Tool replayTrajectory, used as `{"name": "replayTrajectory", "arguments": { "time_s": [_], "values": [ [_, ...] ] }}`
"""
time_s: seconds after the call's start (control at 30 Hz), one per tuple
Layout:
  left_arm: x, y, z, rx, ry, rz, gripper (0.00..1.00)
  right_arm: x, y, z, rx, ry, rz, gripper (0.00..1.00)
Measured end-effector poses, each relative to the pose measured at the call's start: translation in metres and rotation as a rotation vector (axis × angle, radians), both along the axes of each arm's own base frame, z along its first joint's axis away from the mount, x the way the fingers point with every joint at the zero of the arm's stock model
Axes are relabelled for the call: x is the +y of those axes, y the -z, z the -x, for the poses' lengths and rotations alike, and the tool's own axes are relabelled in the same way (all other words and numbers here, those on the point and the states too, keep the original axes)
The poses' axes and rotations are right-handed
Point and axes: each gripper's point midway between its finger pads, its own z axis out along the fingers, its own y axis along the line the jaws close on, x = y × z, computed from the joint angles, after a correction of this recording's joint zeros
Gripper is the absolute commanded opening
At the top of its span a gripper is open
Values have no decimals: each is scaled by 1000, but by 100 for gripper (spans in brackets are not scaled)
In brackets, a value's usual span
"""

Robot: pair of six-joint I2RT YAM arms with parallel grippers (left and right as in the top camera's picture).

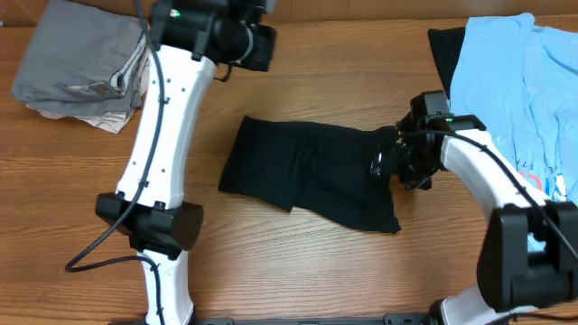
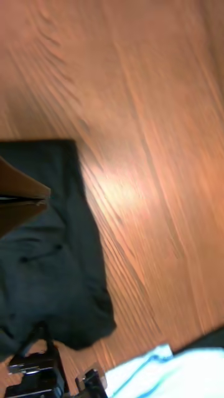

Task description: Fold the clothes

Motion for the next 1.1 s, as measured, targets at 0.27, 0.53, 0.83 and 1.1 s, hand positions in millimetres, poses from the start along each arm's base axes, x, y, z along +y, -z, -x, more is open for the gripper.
{"name": "replayTrajectory", "arguments": {
  "time_s": [0.27,0.53,0.83,1.1],
  "values": [
    [38,5,-4,29,-81,-30,4,6,30,11,36,-6,-39,61],
    [44,8,-2,37,-99,-64,4,18,35,8,-4,-17,-113,4],
    [53,9,-4,35,-121,-92,4,-4,33,11,36,67,-153,4],
    [68,10,-6,41,-154,-102,4,-76,3,3,48,196,-171,4]
  ]
}}
